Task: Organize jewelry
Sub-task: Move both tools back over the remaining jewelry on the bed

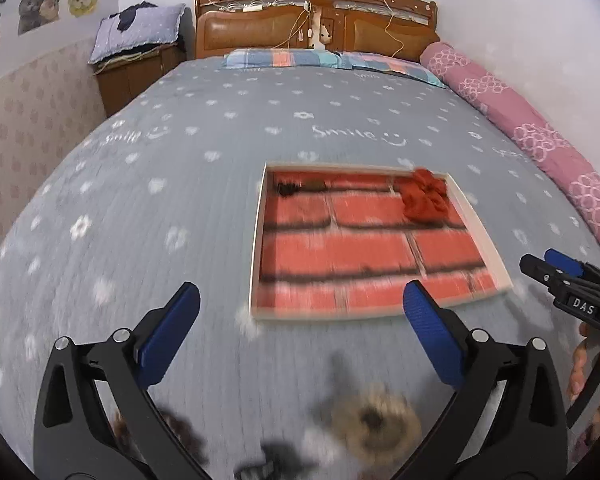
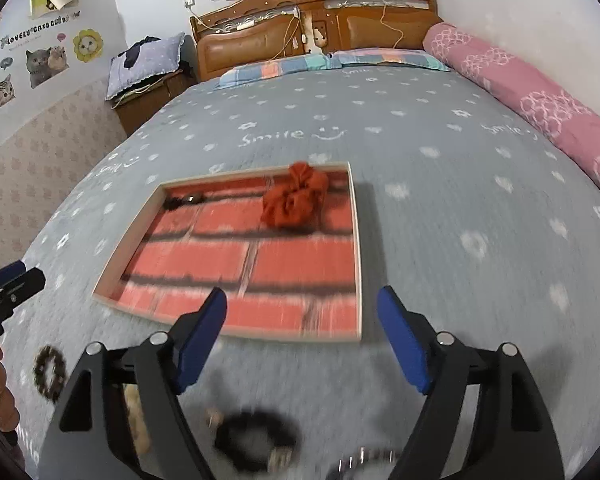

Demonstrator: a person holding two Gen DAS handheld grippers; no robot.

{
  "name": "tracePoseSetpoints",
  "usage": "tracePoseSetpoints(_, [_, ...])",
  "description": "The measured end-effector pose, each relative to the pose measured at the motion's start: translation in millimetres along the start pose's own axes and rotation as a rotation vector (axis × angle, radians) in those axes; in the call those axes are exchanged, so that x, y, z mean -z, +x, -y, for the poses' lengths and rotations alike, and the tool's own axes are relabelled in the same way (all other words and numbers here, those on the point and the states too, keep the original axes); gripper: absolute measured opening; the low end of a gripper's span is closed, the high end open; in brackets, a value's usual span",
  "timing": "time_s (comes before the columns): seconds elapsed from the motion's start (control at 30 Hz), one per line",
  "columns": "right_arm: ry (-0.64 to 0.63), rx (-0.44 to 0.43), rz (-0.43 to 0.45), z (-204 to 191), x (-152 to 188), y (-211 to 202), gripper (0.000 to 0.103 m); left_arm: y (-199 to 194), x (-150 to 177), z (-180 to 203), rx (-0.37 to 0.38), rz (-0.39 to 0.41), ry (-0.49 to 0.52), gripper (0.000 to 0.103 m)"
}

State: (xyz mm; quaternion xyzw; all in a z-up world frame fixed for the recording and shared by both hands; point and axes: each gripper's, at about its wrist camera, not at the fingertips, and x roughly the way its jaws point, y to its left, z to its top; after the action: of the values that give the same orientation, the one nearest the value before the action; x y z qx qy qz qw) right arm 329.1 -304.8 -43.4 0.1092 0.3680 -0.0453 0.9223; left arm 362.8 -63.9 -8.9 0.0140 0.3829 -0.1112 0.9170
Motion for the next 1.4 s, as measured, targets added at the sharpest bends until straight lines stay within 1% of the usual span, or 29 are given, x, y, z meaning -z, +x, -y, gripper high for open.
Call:
tracePoseSetpoints(0.07, [0.007,0.000,-0.001,-0.4,17.7,-17.0,0.078,-13.7,15.7,-2.7,-0.002,-0.003,-0.006,0.098])
tracePoseSetpoints(0.2, [0.016,0.010,0.011,-0.3,43.1,-43.8,0.082,-42.6,45.4,-5.4,-0.004,-0.002,-0.004,0.098])
tracePoseSetpoints(0.23, [0.010,0.030,0.027,-1.0,51.1,-53.2,0.083,-51.6,53.6,-5.4,-0.009,0.003,-0.001,0.098])
tracePoseSetpoints(0.33, [0.001,0.076,0.063,3.0,68.0,-75.0,0.089,-71.8,75.4,-4.0,0.002,0.008,0.000,0.098])
tracePoseSetpoints(0.4, [0.020,0.106,0.081,10.1,74.9,-85.6,0.090,-77.3,84.6,-3.9,0.009,-0.004,-0.001,0.098])
tracePoseSetpoints(0.5, [0.044,0.135,0.090,24.8,85.2,-99.9,0.090,-87.6,98.3,-2.5,-0.006,0.011,0.001,0.098])
tracePoseSetpoints(0.57, [0.042,0.170,0.094,33.0,91.1,-108.0,0.090,-90.3,105.7,-1.8,-0.006,0.010,0.004,0.098])
tracePoseSetpoints(0.7, [0.050,0.196,0.094,41.2,104.0,-119.3,0.090,-89.8,116.5,-5.7,0.023,-0.015,-0.033,0.098])
tracePoseSetpoints(0.9, [0.065,0.201,0.081,46.4,131.0,-129.6,0.090,-89.7,134.0,-5.6,0.029,-0.045,-0.036,0.098])
tracePoseSetpoints(1.03, [0.077,0.200,0.068,45.1,142.2,-130.0,0.090,-93.2,143.0,-8.4,0.026,-0.056,-0.050,0.098])
tracePoseSetpoints(1.23, [0.036,0.218,0.068,35.5,160.8,-137.2,0.090,-99.1,164.5,-17.6,0.019,-0.068,-0.052,0.098])
tracePoseSetpoints(1.4, [0.024,0.221,0.043,30.4,180.4,-136.0,0.090,-100.0,185.8,-29.8,0.026,-0.081,-0.070,0.098])
